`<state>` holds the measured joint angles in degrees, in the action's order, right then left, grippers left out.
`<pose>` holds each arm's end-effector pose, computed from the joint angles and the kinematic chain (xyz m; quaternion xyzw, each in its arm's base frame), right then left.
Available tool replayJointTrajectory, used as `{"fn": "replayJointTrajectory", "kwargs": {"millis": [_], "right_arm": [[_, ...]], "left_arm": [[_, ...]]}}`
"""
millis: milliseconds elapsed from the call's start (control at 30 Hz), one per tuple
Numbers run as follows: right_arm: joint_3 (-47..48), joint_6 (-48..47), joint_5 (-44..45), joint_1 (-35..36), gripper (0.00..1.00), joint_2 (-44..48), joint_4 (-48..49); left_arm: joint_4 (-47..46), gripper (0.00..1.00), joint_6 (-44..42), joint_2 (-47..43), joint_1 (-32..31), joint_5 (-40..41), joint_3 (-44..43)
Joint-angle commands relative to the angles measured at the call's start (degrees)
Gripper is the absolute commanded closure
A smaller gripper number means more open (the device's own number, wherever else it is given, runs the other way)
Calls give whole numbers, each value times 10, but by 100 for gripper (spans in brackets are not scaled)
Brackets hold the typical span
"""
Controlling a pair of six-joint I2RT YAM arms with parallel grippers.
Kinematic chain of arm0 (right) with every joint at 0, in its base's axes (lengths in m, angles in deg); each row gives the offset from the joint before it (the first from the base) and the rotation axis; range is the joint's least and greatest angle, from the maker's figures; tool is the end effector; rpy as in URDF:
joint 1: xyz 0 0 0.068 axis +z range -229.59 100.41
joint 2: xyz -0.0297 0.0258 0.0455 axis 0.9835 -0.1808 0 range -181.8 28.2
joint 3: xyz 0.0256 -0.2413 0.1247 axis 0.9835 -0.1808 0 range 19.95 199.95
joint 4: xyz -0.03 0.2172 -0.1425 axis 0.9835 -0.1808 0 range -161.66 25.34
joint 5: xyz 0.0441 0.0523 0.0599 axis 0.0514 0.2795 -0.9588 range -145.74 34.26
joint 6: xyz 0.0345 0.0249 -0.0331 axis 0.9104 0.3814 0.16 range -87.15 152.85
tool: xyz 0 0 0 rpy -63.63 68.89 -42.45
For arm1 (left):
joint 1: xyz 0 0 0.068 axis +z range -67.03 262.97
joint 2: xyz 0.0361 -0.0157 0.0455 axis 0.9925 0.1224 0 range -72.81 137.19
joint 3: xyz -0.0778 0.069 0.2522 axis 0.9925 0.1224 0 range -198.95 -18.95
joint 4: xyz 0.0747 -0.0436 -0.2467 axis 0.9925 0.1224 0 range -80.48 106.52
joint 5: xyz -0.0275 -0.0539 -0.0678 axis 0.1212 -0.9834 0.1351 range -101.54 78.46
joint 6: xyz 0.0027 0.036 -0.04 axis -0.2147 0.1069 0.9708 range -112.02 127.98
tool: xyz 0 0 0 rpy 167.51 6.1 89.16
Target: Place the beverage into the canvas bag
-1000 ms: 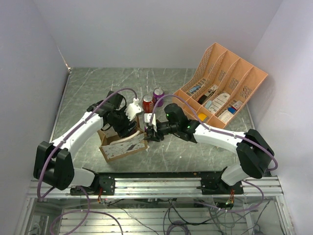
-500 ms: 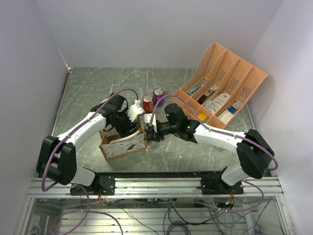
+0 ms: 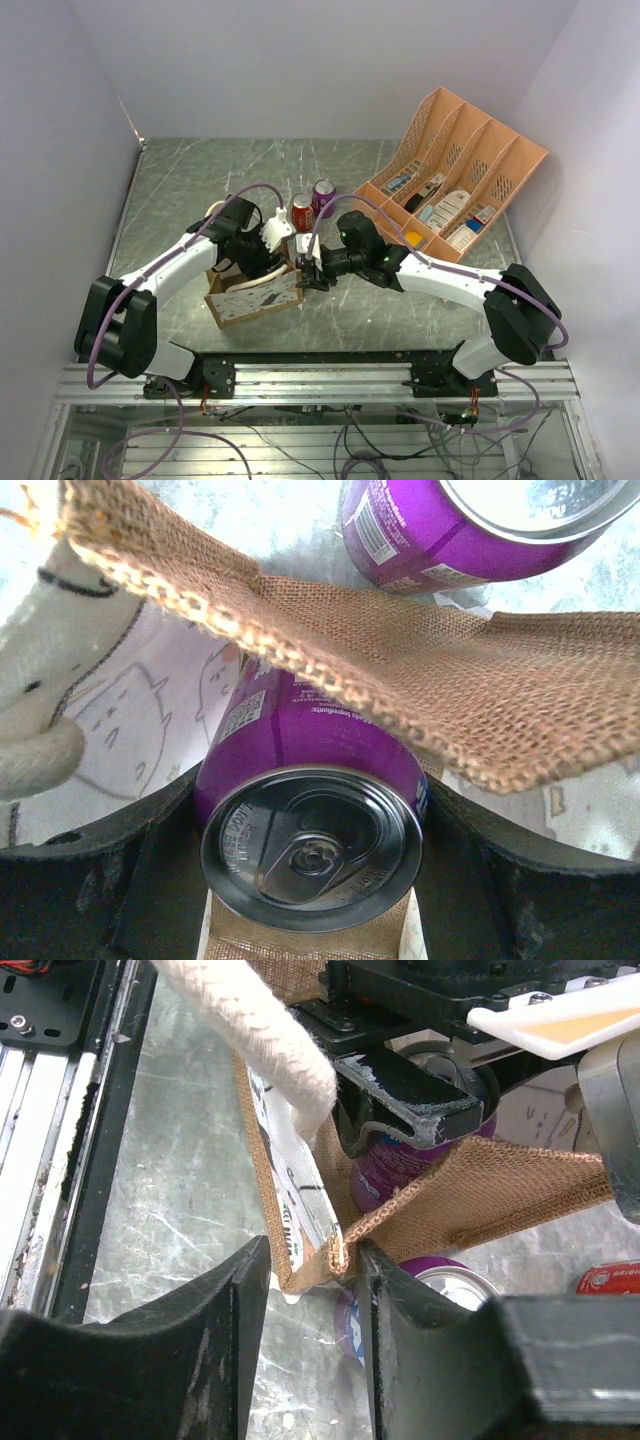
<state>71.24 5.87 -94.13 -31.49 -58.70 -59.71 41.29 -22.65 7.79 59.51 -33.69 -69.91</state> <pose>0.2023 0.2585 0.2313 -0.6290 0.5516 0.3665 0.4072 0.2430 -0.1200 0.2111 0.4747 0.8254 -0.1706 0.2535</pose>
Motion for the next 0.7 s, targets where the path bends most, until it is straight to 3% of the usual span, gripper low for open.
{"fn": "replayJointTrajectory", "kwargs": {"millis": [0, 200, 400, 667], "right_arm": [[-5, -17, -7, -4, 58, 16, -7], [-3, -24, -6, -11, 49, 27, -15], [1, -45, -8, -20, 45, 35, -35], [7, -72, -3, -29, 40, 34, -60]], "left_arm": [[-40, 52, -5, -8, -4, -43, -3], [-23, 40, -13, -16, -4, -37, -14], [3, 19, -24, -30, -4, -27, -27], [31, 15, -26, -66, -4, -31, -44]]}}
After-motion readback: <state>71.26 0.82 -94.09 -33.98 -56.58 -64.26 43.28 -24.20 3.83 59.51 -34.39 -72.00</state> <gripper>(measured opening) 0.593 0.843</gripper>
